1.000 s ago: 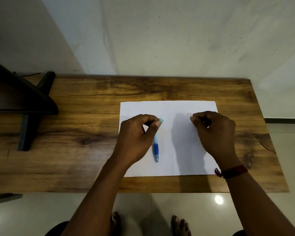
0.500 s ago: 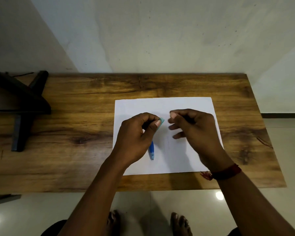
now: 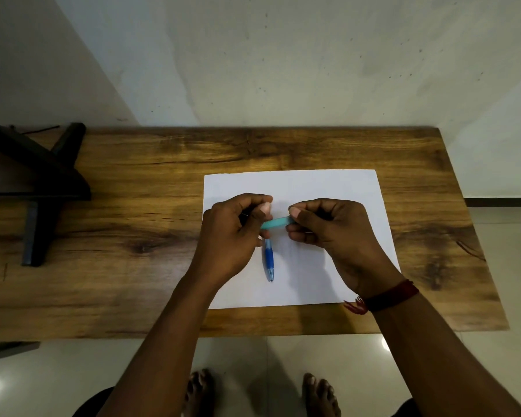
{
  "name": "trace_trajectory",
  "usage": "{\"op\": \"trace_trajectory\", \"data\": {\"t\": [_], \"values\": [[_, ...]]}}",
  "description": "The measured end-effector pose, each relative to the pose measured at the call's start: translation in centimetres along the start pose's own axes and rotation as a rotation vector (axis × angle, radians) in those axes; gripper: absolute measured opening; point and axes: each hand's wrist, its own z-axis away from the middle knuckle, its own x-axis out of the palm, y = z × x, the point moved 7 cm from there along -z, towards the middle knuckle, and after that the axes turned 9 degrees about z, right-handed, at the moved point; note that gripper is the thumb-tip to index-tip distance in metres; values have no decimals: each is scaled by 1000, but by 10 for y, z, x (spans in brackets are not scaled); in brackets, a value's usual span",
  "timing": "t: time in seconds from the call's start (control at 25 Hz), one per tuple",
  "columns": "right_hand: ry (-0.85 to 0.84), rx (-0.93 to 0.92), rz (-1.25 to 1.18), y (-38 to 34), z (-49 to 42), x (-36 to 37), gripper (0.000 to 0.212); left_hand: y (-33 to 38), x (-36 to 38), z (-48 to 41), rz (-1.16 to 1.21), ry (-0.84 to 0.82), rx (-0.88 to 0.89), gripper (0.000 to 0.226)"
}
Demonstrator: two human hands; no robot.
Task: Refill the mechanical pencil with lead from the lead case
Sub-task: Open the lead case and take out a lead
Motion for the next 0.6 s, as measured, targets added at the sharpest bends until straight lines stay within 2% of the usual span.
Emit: {"op": "trace_trajectory", "data": {"t": [0.2,0.28,0.48,0.6], "values": [[10,30,-58,4,-3,-2,11,-11,-25,-4,135,232,-129,11],[4,33,-96,5,-3,-3,11,-14,-30,-5,211,278,-180,8],[-21,33,-193,6,-3,1,13,-8,-17,-5,274,100,-162,11],[-39,58,-250,8,-3,3,13,-1,-18,-4,284,105,-81,12]]}}
